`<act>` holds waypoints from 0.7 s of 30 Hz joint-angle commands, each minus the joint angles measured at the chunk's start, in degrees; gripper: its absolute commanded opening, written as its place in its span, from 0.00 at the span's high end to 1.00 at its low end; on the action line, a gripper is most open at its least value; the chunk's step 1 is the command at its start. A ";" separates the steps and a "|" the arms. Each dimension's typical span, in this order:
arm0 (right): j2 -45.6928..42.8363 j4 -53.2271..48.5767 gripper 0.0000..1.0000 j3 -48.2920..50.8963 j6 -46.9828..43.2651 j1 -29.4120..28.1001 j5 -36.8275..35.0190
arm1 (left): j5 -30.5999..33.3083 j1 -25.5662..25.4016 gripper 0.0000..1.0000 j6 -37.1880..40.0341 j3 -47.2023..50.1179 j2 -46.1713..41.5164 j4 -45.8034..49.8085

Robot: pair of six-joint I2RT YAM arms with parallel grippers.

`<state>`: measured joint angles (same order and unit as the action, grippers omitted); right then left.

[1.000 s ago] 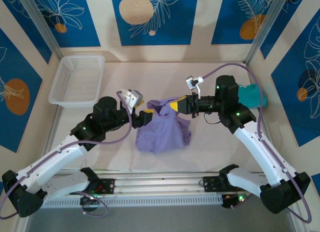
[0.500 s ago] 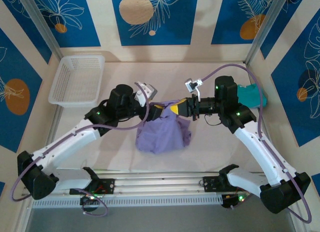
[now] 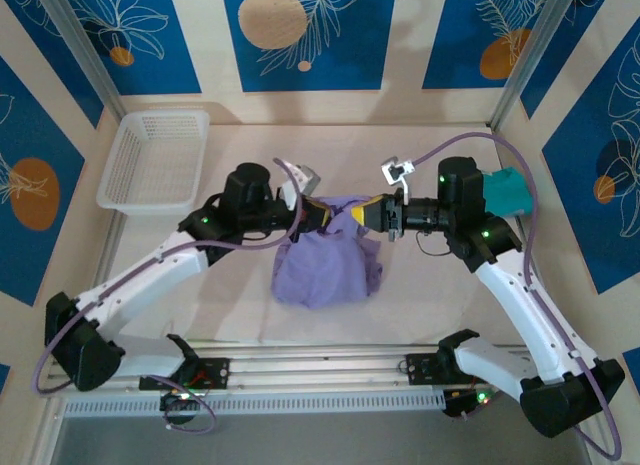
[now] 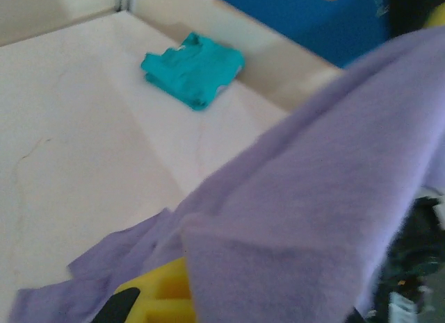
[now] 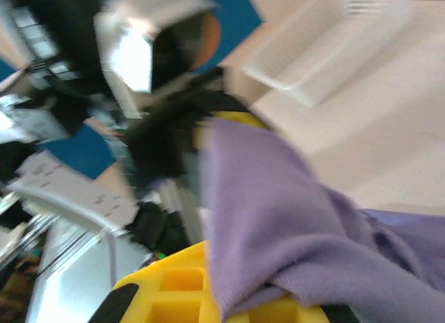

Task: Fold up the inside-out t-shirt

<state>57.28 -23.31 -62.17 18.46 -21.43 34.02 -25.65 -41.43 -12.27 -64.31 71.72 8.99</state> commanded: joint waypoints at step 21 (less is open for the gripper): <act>-9.41 -6.64 0.66 1.18 -6.92 -3.48 -22.63 | -10.11 3.01 1.00 -25.98 14.88 -10.76 -34.09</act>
<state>53.39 -31.99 -61.12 15.44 -23.51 10.57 -37.01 -38.89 -39.75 -49.74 63.05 -23.53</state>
